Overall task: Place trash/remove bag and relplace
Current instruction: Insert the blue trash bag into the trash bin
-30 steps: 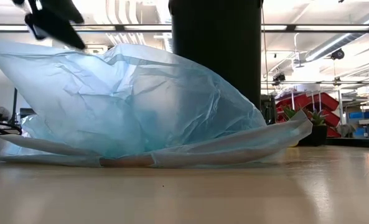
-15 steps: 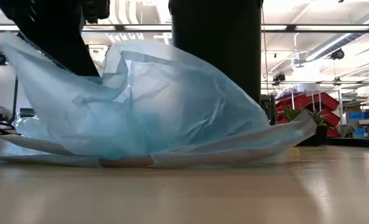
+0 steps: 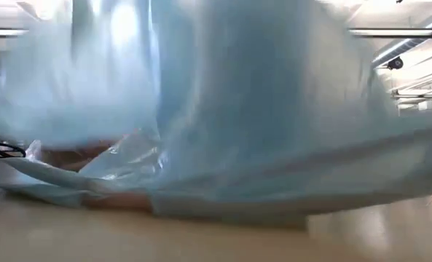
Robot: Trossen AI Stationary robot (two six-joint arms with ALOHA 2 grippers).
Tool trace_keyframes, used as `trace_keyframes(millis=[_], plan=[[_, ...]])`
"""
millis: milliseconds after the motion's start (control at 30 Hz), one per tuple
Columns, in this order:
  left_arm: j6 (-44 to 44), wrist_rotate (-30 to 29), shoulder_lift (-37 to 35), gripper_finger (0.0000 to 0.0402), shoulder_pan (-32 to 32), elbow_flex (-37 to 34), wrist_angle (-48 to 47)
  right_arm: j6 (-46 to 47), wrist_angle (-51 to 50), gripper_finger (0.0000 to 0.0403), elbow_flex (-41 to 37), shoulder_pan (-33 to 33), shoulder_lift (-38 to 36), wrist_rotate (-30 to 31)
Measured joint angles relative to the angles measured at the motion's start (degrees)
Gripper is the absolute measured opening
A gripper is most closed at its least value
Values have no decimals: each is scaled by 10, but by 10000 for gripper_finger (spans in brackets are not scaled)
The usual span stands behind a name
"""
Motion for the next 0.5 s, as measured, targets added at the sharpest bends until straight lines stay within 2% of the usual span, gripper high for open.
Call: trace_keyframes(millis=[133, 333, 500], plan=[[93, -7, -11, 2, 0, 104, -19, -85, 43, 278, 25, -2, 29, 11], [235, -22, -3, 1, 5, 265, -39, -280, 45, 278, 171, 0, 71, 80], [330, -12, 18, 0, 18, 389, -52, -324, 14, 286, 283, -12, 89, 79]])
